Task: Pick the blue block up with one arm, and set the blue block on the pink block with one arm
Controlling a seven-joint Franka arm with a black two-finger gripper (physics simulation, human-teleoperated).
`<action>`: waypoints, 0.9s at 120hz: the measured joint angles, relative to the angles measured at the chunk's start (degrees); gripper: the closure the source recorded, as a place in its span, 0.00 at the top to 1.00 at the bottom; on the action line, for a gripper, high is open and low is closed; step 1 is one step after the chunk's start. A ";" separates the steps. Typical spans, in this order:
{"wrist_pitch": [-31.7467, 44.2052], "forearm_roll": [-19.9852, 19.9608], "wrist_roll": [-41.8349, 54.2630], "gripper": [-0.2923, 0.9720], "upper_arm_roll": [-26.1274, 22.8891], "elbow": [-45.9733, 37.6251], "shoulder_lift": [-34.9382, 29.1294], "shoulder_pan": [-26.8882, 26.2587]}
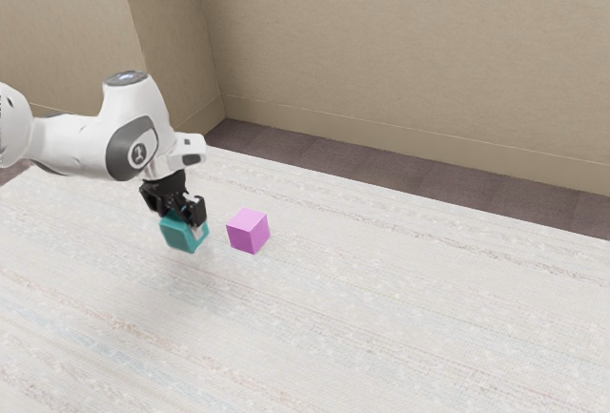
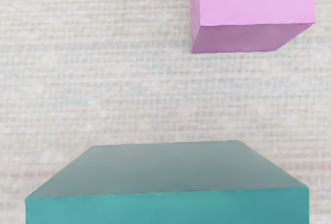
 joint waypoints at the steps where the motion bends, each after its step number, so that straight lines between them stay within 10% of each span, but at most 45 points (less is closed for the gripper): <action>1: -0.39 0.02 -0.01 0.52 -0.15 0.64 0.38 0.01; 108: -18.60 -1.97 -3.75 0.52 -2.47 30.16 19.97 -0.49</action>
